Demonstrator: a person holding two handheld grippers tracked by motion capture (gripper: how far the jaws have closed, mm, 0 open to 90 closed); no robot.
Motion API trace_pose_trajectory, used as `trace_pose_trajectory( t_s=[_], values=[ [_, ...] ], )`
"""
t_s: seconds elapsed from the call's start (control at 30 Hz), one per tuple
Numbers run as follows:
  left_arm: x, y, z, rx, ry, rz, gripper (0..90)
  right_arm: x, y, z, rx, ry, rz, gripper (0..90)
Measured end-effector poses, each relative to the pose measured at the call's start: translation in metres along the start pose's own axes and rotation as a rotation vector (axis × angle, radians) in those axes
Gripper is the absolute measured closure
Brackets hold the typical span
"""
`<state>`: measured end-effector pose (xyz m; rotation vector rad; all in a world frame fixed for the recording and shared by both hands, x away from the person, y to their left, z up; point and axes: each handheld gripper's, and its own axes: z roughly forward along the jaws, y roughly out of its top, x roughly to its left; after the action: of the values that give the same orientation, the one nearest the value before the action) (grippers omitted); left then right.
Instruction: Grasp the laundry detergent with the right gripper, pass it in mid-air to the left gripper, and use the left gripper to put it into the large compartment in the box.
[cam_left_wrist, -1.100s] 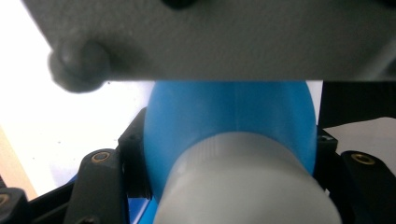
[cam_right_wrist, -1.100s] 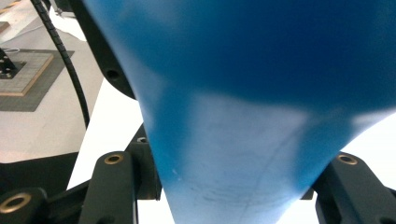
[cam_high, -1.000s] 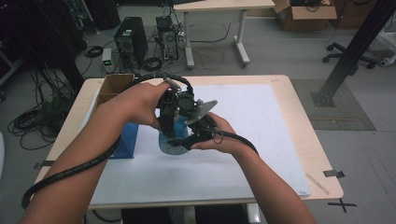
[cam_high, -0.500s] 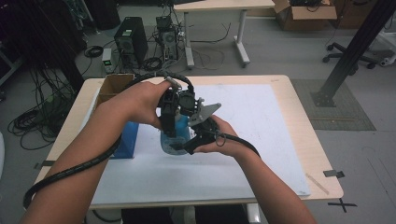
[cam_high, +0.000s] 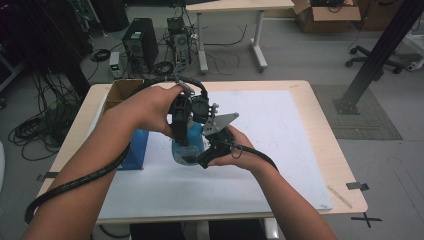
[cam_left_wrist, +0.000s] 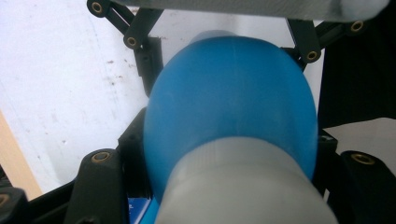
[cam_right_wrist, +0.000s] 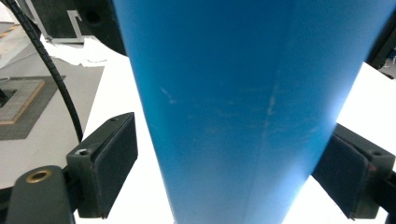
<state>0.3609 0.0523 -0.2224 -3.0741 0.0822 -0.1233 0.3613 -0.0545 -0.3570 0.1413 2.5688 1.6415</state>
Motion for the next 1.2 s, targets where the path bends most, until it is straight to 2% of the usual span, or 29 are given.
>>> trace_pose_trajectory(
  t_s=[0.1,0.2,0.37,0.57,0.67,0.8,0.87,0.93,0.97,1.07,1.1,1.13,1.2],
  values=[
    [0.000,0.001,-0.001,0.005,0.003,0.009,38.2,0.000,-0.001,0.000,-0.004,0.000,0.006,9.3],
    [0.001,0.001,0.000,0.001,0.002,0.007,38.2,0.001,-0.002,-0.001,-0.023,0.009,0.010,2.7],
    [0.002,0.001,-0.001,0.003,0.003,0.007,38.2,0.001,-0.002,-0.004,-0.037,0.025,0.015,0.3],
    [0.005,0.000,-0.002,0.014,0.004,-0.003,38.1,-0.002,-0.004,-0.011,0.001,0.040,0.010,0.4],
    [0.006,0.000,-0.003,0.017,0.008,-0.007,38.0,-0.003,-0.005,-0.015,0.005,0.030,0.013,0.2],
    [0.007,-0.002,-0.004,0.017,0.002,-0.018,38.0,-0.006,-0.005,-0.028,0.014,0.025,0.010,0.3],
    [0.008,-0.003,-0.006,0.028,-0.001,-0.029,38.0,-0.008,-0.006,-0.034,0.025,0.025,0.006,0.1],
    [0.010,-0.004,-0.008,0.029,-0.003,-0.049,37.9,-0.011,-0.006,-0.043,0.070,0.018,0.010,0.2],
    [0.012,-0.005,-0.010,0.034,-0.008,-0.069,37.9,-0.011,-0.006,-0.043,0.070,0.018,0.010,0.2],
    [0.016,-0.009,-0.016,0.029,-0.021,-0.127,37.9,-0.014,-0.006,-0.054,0.128,0.012,0.001,0.6],
    [0.018,-0.010,-0.019,0.030,-0.028,-0.147,37.8,-0.017,-0.006,-0.063,0.160,0.004,0.002,0.7],
    [0.020,-0.013,-0.022,0.027,-0.035,-0.170,37.8,-0.017,-0.006,-0.063,0.160,0.004,0.002,0.7],
    [0.022,-0.017,-0.026,0.029,-0.041,-0.201,37.8,-0.021,-0.006,-0.074,0.193,-0.012,0.010,0.8]
  ],
)
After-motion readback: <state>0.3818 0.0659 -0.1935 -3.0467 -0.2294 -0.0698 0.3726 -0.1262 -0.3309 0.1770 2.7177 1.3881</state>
